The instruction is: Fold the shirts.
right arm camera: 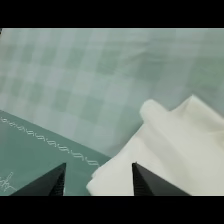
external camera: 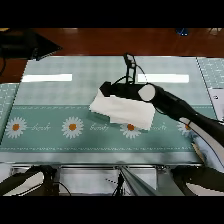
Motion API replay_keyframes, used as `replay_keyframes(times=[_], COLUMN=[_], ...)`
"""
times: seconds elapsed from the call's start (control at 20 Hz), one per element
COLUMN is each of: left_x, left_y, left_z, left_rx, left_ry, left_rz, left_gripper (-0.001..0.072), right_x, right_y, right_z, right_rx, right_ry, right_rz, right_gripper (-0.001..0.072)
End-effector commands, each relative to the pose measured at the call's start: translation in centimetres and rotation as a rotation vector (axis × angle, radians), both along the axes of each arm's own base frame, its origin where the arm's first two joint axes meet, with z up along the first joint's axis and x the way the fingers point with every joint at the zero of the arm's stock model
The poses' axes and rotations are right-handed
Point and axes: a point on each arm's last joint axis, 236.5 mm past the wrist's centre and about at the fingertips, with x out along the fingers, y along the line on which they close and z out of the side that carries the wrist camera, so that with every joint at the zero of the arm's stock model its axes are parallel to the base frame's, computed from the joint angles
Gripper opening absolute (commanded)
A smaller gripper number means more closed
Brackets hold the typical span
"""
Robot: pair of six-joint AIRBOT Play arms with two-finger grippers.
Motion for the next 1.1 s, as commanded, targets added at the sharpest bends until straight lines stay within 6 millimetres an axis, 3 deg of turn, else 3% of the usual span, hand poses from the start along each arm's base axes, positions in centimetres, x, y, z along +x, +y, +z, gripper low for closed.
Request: replay_keyframes(times=[0.0, 0.05, 0.15, 0.2, 0.25, 0.3, 0.35, 0.4, 0.45, 0.55, 0.65, 0.8, 1.05], left_x=[0.1, 0.2, 0.1, -0.1, -0.1, -0.2, -0.3, -0.6, -0.8, -1.5, -2.0, -2.3, -2.3], left_y=[1.0, 1.5, 2.2, 2.5, 2.9, 3.4, 3.9, 4.5, 5.3, 7.2, 8.7, 9.1, 9.0], left_z=[-1.4, -2.1, -3.1, -3.6, -4.1, -4.6, -5.2, -6.0, -6.7, -8.3, -9.4, -9.7, -9.7], left_rx=[0.076, 0.112, 0.163, 0.191, 0.216, 0.245, 0.280, 0.318, 0.355, 0.441, 0.505, 0.519, 0.501], left_ry=[0.009, 0.014, 0.029, 0.037, 0.043, 0.051, 0.062, 0.080, 0.107, 0.168, 0.217, 0.242, 0.261], left_rz=[0.013, 0.021, 0.023, 0.022, 0.025, 0.027, 0.028, 0.029, 0.040, 0.067, 0.095, 0.106, 0.124], left_gripper=[0.0027, 0.0027, 0.0028, 0.0032, 0.0075, 0.0148, 0.0226, 0.0267, 0.0267, 0.0267, 0.0267, 0.0266, 0.0266], right_x=[0.0, -0.3, -1.7, -3.3, -5.2, -7.5, -9.7, -11.1, -12.0, -11.9, -11.5, -11.1, -8.9], right_y=[-8.0, -12.7, -25.1, -31.7, -36.7, -39.9, -41.1, -40.6, -38.8, -34.7, -31.5, -28.6, -22.6], right_z=[1.0, 1.2, 1.2, 1.2, 1.0, -0.1, -2.1, -4.0, -5.7, -7.2, -8.6, -11.1, -13.7], right_rx=[-0.224, -0.348, -0.654, -0.807, -0.897, -0.899, -0.813, -0.665, -0.468, -0.145, 0.036, 0.100, 0.115], right_ry=[-0.028, -0.018, 0.062, 0.143, 0.231, 0.332, 0.435, 0.506, 0.556, 0.559, 0.540, 0.522, 0.505], right_rz=[0.044, 0.035, -0.060, -0.130, -0.190, -0.223, -0.236, -0.257, -0.281, -0.294, -0.312, -0.335, -0.307], right_gripper=[0.0479, 0.0479, 0.0478, 0.0478, 0.0477, 0.0478, 0.0487, 0.0545, 0.0551, 0.0590, 0.0589, 0.0590, 0.0589])
